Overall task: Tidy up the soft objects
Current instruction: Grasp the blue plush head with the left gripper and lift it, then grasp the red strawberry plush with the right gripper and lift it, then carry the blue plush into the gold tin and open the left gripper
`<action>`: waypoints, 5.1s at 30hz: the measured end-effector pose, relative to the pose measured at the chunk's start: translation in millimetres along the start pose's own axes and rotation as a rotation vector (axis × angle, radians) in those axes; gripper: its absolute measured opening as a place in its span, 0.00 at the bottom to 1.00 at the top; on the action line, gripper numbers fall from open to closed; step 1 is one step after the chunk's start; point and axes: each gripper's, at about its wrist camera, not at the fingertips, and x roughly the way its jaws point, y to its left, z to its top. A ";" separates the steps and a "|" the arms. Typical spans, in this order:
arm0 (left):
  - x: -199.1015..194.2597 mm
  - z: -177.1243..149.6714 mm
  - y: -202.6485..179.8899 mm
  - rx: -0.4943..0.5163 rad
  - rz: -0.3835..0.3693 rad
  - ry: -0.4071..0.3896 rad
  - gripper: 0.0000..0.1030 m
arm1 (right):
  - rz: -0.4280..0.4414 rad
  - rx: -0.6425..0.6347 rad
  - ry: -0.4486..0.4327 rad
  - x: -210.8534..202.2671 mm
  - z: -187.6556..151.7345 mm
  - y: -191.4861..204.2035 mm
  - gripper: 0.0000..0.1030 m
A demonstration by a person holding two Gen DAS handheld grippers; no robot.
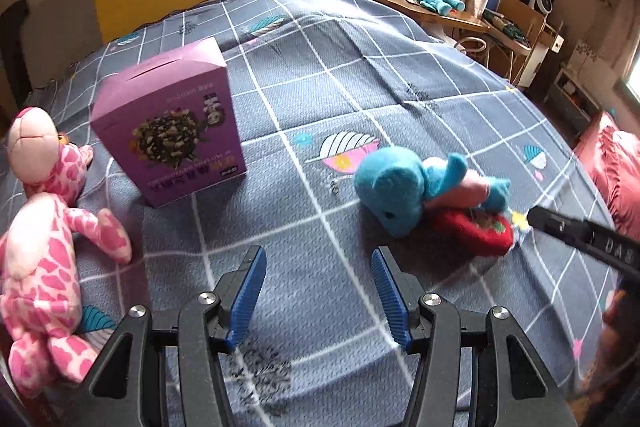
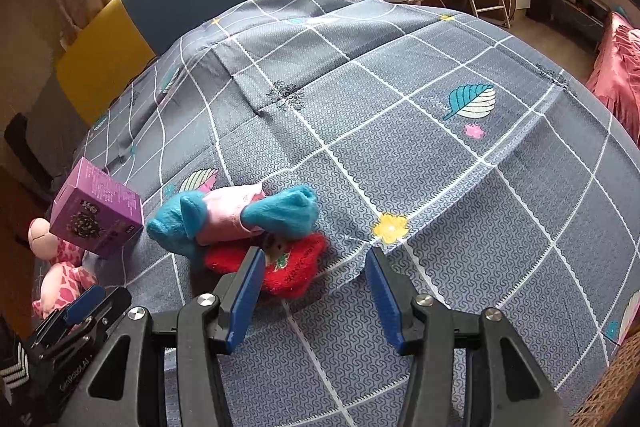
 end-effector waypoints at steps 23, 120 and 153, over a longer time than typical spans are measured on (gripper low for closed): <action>38.7 35.8 -18.7 -0.146 -0.261 -0.053 0.39 | 0.049 0.017 0.036 4.8 -1.4 -0.1 0.51; -314.9 -251.9 249.0 -0.465 0.649 -0.340 0.41 | -0.201 -0.514 0.072 52.9 -37.3 72.4 0.25; -319.8 -328.7 312.8 -0.662 0.747 -0.252 0.41 | -0.258 -0.591 0.046 49.9 -48.3 82.3 0.25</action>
